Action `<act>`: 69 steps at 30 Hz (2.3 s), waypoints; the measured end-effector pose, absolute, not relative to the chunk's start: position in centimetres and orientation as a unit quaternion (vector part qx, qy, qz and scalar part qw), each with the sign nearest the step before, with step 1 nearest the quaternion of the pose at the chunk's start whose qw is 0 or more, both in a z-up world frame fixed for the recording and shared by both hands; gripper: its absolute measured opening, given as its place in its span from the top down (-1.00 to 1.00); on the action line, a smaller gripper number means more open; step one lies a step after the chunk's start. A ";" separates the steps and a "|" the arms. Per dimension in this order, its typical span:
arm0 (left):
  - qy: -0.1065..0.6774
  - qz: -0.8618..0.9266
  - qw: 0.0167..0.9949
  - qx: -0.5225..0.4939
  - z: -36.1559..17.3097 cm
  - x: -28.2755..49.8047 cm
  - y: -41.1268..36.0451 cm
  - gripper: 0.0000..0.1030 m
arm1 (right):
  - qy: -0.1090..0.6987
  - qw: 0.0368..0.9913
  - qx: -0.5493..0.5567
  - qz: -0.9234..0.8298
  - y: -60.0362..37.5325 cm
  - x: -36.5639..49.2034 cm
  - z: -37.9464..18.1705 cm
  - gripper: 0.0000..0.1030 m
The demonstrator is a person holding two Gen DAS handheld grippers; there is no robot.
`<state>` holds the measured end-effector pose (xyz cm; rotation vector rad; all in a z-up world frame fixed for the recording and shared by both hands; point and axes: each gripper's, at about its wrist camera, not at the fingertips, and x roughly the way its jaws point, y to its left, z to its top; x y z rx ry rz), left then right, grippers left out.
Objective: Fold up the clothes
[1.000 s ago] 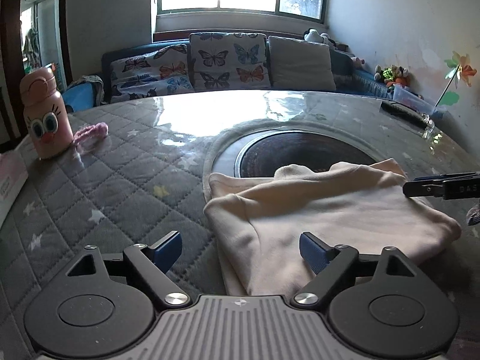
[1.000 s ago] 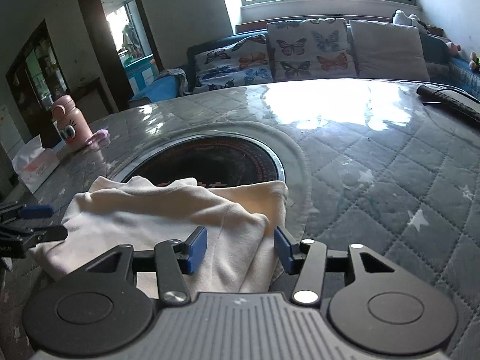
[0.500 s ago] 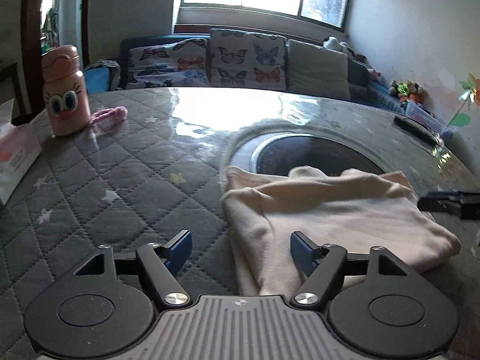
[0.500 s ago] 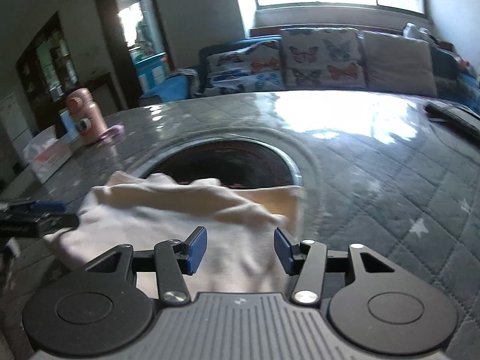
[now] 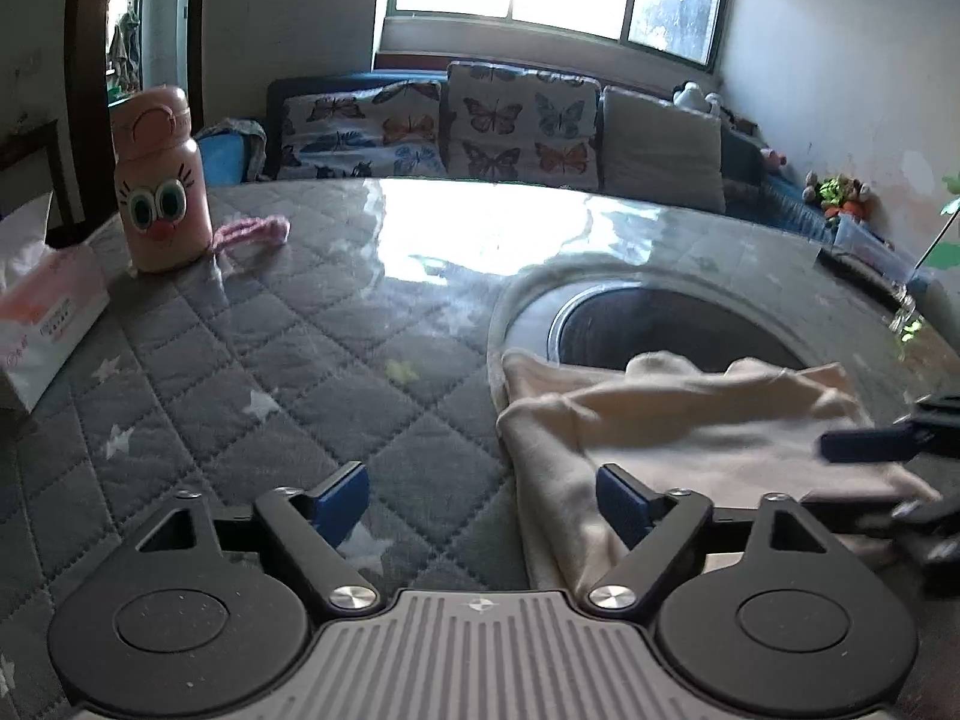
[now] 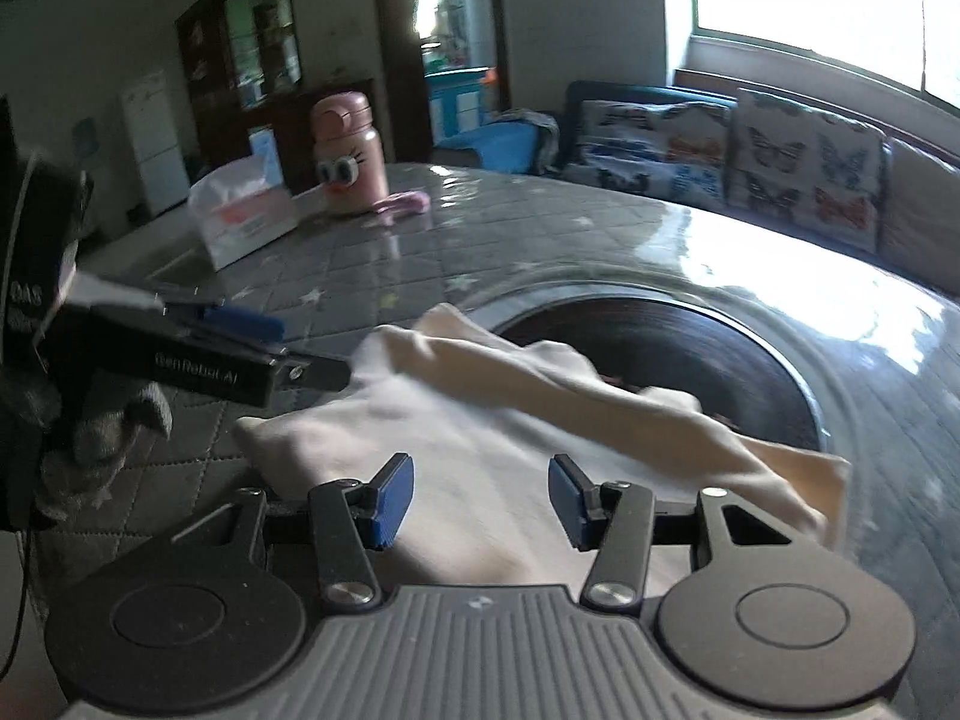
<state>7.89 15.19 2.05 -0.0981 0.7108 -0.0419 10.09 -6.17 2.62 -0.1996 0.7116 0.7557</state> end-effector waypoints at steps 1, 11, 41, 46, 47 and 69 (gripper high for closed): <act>0.349 -0.022 0.936 -0.045 2.0 8.0 15.1 -0.68 | 0.339 0.862 -0.099 0.364 -5.6 10.0 2.5 0.01; 0.356 -0.019 0.933 -0.042 1.5 8.7 15.7 -0.68 | 0.322 0.854 -0.147 0.380 -3.1 8.4 1.4 0.02; 0.362 -0.017 0.920 -0.147 2.8 8.5 18.6 -0.59 | 0.284 0.815 -0.224 0.453 2.6 4.6 0.9 0.04; 0.376 -0.027 0.908 -0.183 2.5 8.6 18.5 -0.59 | 0.256 0.814 -0.278 0.442 3.9 3.6 -0.3 0.17; 0.379 -0.029 0.905 -0.189 2.4 8.6 18.4 -0.59 | 0.253 0.815 -0.280 0.439 3.9 3.6 -0.3 0.26; 0.428 -0.053 0.834 -0.343 0.3 10.0 17.7 0.65 | 0.280 0.839 -0.127 0.448 -1.9 4.9 3.2 0.70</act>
